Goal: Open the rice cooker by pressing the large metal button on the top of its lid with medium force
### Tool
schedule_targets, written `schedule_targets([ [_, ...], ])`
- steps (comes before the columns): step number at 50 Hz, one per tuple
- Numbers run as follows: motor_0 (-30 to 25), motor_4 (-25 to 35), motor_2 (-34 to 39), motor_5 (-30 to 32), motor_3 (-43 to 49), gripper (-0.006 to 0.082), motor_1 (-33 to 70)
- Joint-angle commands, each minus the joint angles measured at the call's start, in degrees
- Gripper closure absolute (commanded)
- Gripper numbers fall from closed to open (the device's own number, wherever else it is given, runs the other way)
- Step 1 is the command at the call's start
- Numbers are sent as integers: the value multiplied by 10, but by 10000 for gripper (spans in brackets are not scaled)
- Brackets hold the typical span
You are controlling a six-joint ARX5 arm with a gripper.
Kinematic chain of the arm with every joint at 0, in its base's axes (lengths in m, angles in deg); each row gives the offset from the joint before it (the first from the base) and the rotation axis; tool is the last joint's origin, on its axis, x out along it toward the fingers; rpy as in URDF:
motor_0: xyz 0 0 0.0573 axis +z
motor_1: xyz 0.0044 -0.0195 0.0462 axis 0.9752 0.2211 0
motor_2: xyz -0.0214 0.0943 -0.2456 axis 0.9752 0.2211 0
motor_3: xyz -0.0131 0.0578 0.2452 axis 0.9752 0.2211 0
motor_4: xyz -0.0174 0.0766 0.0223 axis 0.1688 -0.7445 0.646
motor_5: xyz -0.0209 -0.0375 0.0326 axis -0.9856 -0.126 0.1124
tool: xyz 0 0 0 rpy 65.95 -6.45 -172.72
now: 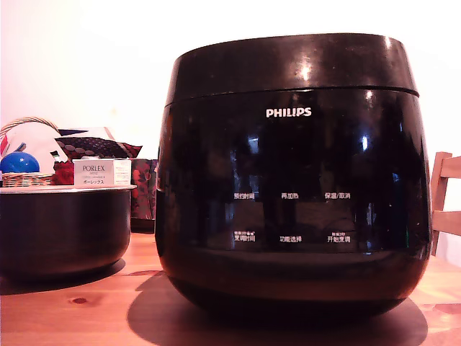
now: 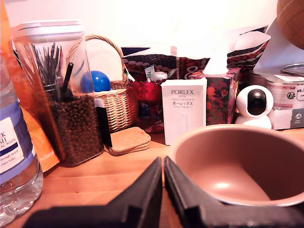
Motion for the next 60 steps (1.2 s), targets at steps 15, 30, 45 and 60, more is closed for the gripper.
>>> schedule_targets([
  [15,51,87,-14,-171,-1,790,-5],
  [30,28,362,-51,-349,-21,790,-3],
  [45,-70,466,-103,-390,-23,790,45],
  [60,-158,464,-179,-274,-24,790,200],
])
